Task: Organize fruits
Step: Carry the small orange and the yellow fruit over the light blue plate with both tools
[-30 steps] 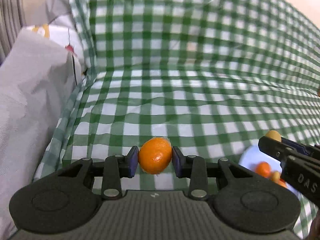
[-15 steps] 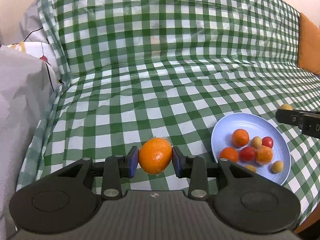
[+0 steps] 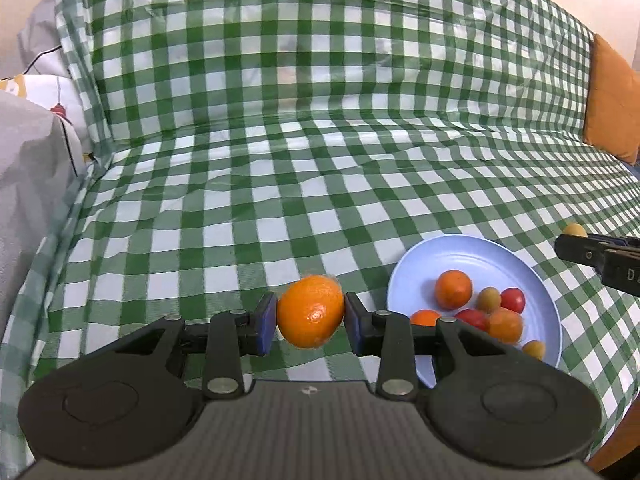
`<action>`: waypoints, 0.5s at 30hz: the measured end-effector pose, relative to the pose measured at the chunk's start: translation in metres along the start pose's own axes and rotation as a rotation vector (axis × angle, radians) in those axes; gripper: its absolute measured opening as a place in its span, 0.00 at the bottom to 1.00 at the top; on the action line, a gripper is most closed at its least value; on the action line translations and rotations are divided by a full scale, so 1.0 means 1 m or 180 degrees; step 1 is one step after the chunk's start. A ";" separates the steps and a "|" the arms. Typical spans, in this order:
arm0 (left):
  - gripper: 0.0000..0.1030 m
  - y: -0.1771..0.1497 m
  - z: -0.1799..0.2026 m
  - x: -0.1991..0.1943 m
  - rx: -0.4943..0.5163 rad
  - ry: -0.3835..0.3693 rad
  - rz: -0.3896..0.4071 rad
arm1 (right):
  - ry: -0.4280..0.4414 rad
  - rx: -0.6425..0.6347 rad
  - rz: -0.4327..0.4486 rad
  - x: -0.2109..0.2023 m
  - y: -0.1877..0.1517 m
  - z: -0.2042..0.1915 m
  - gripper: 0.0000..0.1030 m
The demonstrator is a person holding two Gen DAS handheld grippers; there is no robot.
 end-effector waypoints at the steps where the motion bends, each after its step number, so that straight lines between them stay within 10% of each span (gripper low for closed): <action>1: 0.38 0.000 0.002 0.001 0.0015 -0.0015 0.0000 | -0.0002 -0.0003 -0.0002 0.000 -0.001 -0.001 0.27; 15: 0.38 -0.001 0.005 0.003 0.0041 -0.0044 0.0001 | 0.0013 -0.0052 -0.0002 0.001 -0.001 -0.004 0.27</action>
Point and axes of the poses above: each gripper's, at about its wrist camera, not at the fingertips, and x roughly the way its jaws point, z to its right, y to its top, the point moved 10 cm from there along x, roughly the way its jaws point, and after that the axes turned 9 degrees about -x, right-handed, at the moved point
